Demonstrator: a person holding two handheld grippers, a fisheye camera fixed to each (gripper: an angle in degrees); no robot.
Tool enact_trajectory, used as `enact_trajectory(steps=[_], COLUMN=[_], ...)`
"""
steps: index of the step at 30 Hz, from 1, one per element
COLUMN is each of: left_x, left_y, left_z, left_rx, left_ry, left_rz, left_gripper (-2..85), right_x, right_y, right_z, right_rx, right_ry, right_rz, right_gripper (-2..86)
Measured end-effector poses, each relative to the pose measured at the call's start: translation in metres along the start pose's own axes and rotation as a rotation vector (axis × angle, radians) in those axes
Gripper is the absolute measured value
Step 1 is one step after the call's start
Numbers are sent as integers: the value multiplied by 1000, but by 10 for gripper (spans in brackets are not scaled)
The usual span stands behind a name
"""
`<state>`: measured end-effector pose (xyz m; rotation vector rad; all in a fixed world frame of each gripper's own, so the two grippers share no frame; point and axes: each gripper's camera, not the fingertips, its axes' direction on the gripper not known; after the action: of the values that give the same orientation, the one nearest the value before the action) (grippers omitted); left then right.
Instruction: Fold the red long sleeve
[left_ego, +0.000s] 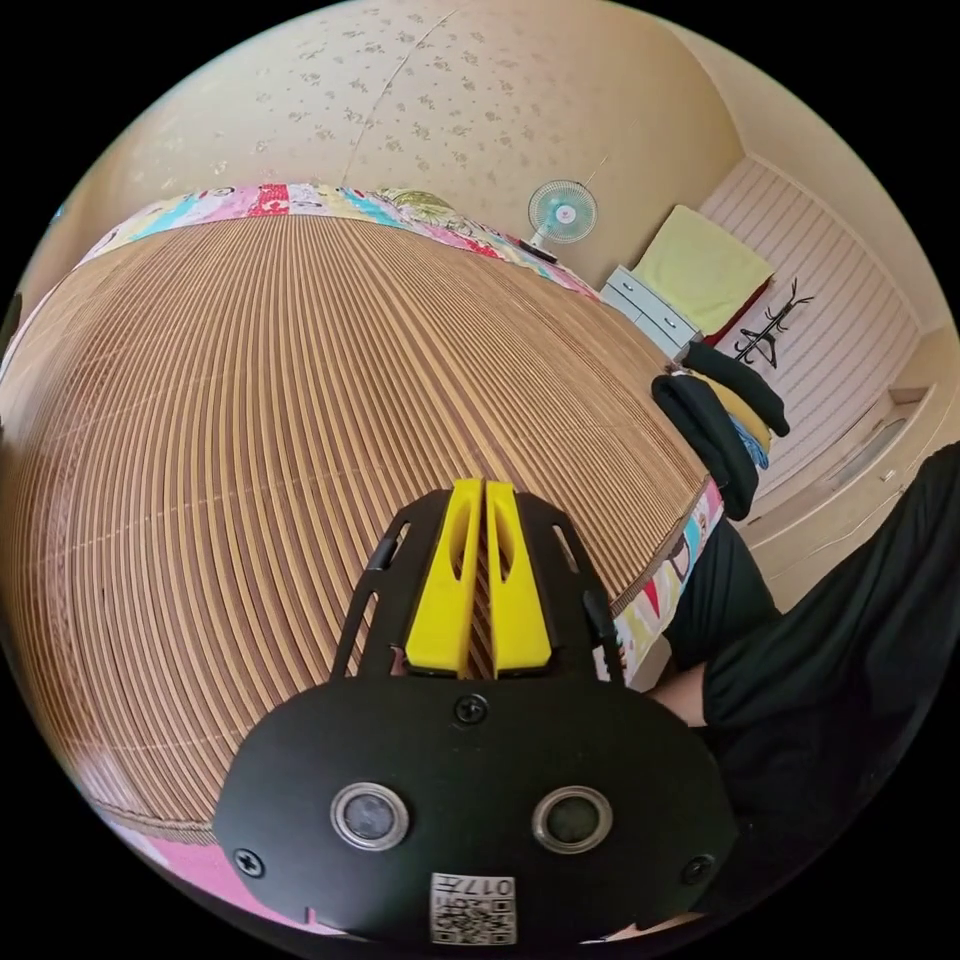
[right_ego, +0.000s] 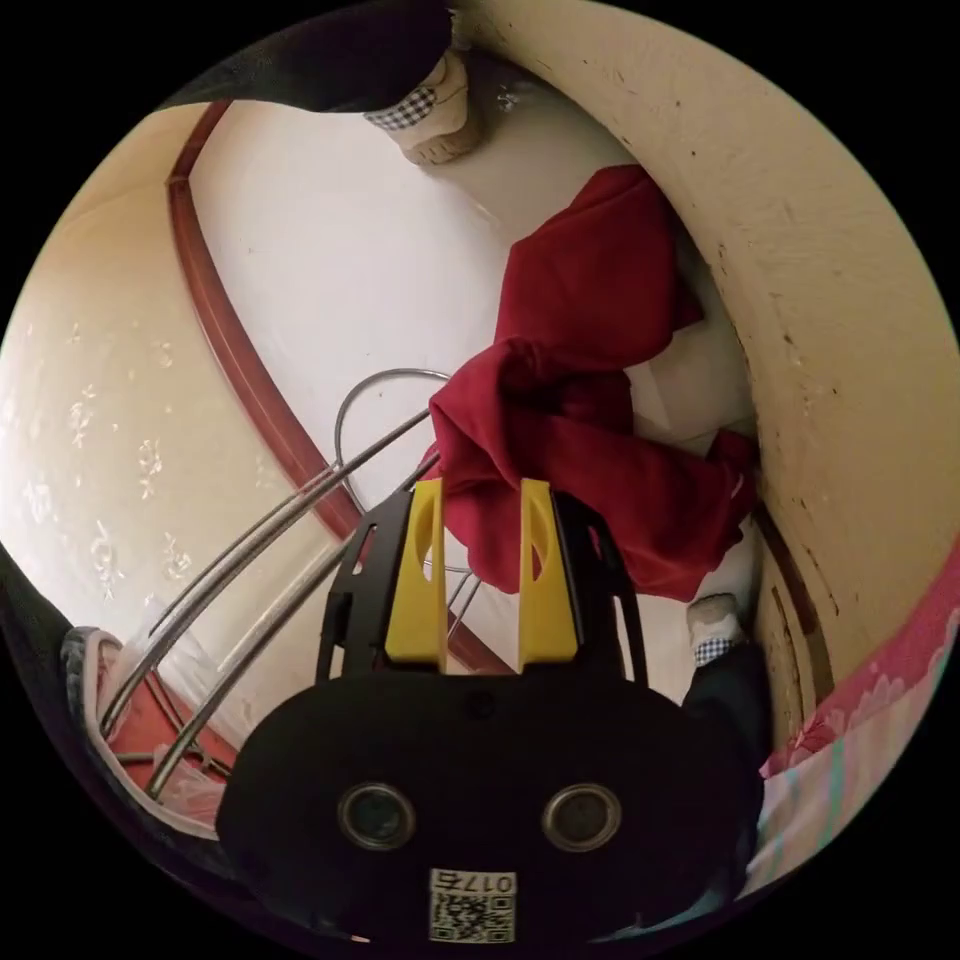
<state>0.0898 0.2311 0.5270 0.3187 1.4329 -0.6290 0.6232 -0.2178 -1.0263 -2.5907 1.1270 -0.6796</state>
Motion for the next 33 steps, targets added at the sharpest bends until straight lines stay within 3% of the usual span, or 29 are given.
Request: enact_trajectory(steps=[4,8,11,19,24,28,33], left_x=[-1,-39,-38,-47,-39,-27,2], left_y=[-4,-8,-12,-19,-24,-27,-30], left_z=[-7,-15,-21,-27,-26,-22,-13], left_rx=[5,17,21,23,16,10,-5], left_ry=[-31,139,116,142,110,63,-37], left_rz=[25,-70,-55,-68,-59,-41,1], left_gripper=[-7,-7,-8,-7,-8,-8,-10], right_x=[7,10,13,-4,-4,-36,-64], right_y=[-35,-52,-52,52,136,209,280], right_z=[15,33,27,-59,-126,-173,-224], right_rx=[-72,-247,-275,-93,43,172,403], right_ry=[111,-109,-182,-358,-544,-475,-564], right_rz=[-59,-185,-193,-378,-257,-127,-45], right_gripper=[86,49,37,26,24,24,20])
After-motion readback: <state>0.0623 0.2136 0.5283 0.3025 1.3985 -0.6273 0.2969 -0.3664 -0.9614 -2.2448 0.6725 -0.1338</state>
